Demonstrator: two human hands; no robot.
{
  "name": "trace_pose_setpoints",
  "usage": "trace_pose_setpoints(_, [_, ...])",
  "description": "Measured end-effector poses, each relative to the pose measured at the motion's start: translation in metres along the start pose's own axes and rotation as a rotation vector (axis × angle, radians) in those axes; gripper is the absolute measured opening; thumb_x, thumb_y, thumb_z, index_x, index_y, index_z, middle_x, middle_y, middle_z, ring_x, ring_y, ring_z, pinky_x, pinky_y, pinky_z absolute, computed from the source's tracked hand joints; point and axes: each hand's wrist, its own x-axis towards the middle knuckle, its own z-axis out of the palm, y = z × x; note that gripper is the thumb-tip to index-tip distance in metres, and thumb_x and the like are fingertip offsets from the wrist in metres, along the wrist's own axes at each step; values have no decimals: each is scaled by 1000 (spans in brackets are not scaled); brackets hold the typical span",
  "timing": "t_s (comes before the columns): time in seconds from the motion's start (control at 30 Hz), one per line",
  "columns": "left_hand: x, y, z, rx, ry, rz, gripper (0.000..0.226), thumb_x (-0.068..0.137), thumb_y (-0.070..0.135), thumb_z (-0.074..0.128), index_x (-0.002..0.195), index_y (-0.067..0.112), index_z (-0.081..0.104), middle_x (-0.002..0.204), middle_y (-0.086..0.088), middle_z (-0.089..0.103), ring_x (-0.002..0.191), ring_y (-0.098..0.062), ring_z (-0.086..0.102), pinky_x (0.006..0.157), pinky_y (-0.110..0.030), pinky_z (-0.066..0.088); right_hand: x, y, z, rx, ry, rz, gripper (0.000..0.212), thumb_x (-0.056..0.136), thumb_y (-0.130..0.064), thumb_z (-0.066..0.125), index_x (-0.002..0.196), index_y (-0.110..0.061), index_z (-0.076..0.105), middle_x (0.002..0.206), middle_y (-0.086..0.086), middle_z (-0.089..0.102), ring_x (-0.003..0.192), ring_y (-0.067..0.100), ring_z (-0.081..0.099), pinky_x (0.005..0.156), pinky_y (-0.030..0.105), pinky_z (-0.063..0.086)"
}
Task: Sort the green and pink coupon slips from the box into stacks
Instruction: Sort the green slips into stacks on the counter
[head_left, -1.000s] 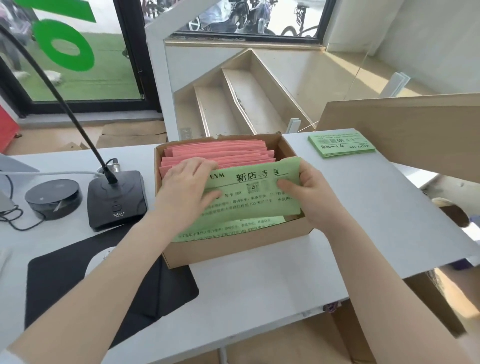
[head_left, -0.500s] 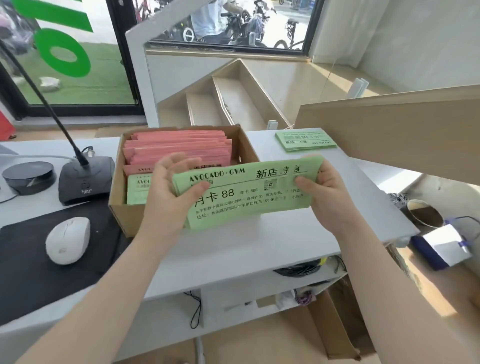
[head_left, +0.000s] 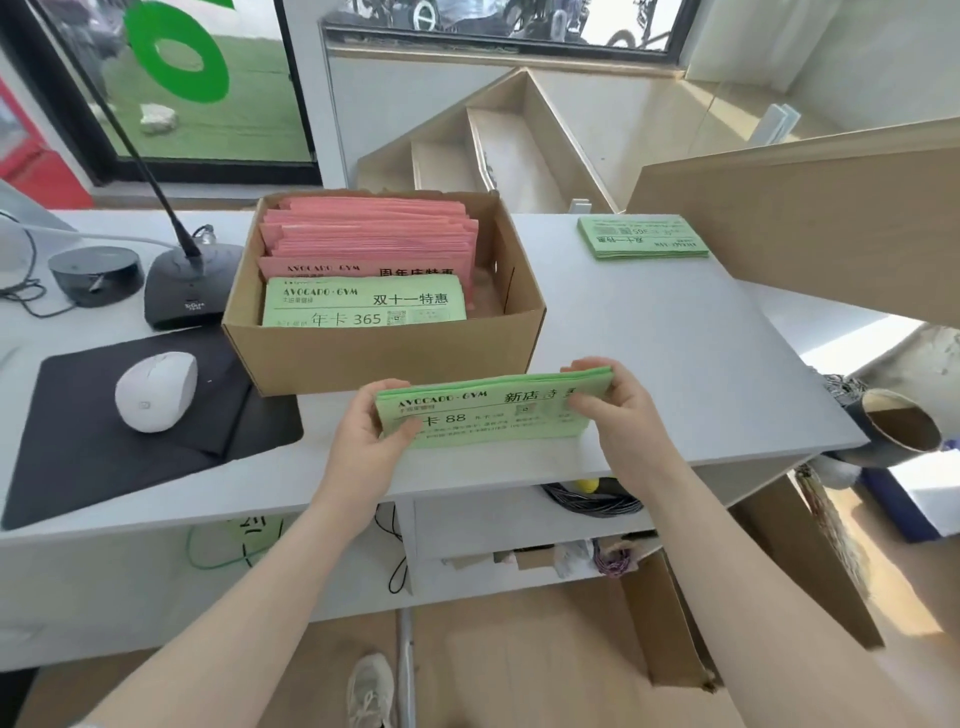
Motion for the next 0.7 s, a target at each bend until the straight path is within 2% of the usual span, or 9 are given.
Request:
trace_pose_setpoints(0.1, [-2,0,3,-32,5,-24,18,90,10,55,100,25,55,103,1,63,94,-7,60,81,-19,44,1,0,15,141,97,19,4,91,-13,52,93,-14,55,84,-5,60,72,4,58,65,16,46])
trace_pose_setpoints(0.13, [-1,2,6,-74,28,-35,9,92,20,53,101,22,56,102,0,63,93,-8,59,81,-22,43,2,1,19,147,172,27,6,93,-17,51,91,-12,55,81,-4,58,70,6,56,64,18,45])
trace_pose_setpoints(0.2, [1,5,11,-131,92,-56,24,94,35,44,101,16,56,99,0,64,92,-10,59,81,-25,44,5,2,27,137,298,34,9,91,-19,55,87,-12,55,78,-3,56,70,10,52,65,23,42])
trace_pose_setpoints(0.27, [6,7,14,-162,132,-70,27,96,36,41,98,14,56,96,-1,65,90,-12,60,82,-27,45,8,3,32,118,351,35,10,90,-18,57,81,-15,54,76,-2,55,68,12,52,64,26,43])
trace_pose_setpoints(0.4, [13,8,13,-153,122,-48,20,97,31,41,86,19,53,84,5,65,77,-5,61,72,-19,47,13,5,33,82,324,18,9,92,-22,54,84,-16,54,79,0,58,70,15,56,66,32,46])
trace_pose_setpoints(0.5, [13,2,6,-110,14,-15,21,87,40,47,96,22,52,94,9,66,84,4,63,72,-12,47,13,8,25,19,229,-20,13,96,-22,47,103,-11,50,88,0,61,73,6,60,65,21,49])
trace_pose_setpoints(0.53, [13,-2,2,-59,-30,-10,22,84,38,53,101,24,50,102,9,65,91,4,62,78,-15,47,11,9,21,11,188,-26,15,95,-16,48,108,-10,47,90,-1,61,74,1,61,64,16,48])
trace_pose_setpoints(0.6, [16,-8,-5,71,-91,15,26,86,20,61,106,30,47,112,10,62,105,0,58,91,-23,45,8,13,15,-42,125,-34,21,91,-2,52,110,-10,47,93,-1,61,79,-1,61,68,13,48])
trace_pose_setpoints(0.7, [18,-10,-8,112,-127,66,27,92,2,49,102,27,45,110,8,62,107,-4,57,97,-27,43,9,13,13,-139,121,-90,23,89,9,47,96,-13,50,89,1,61,79,3,59,70,15,46])
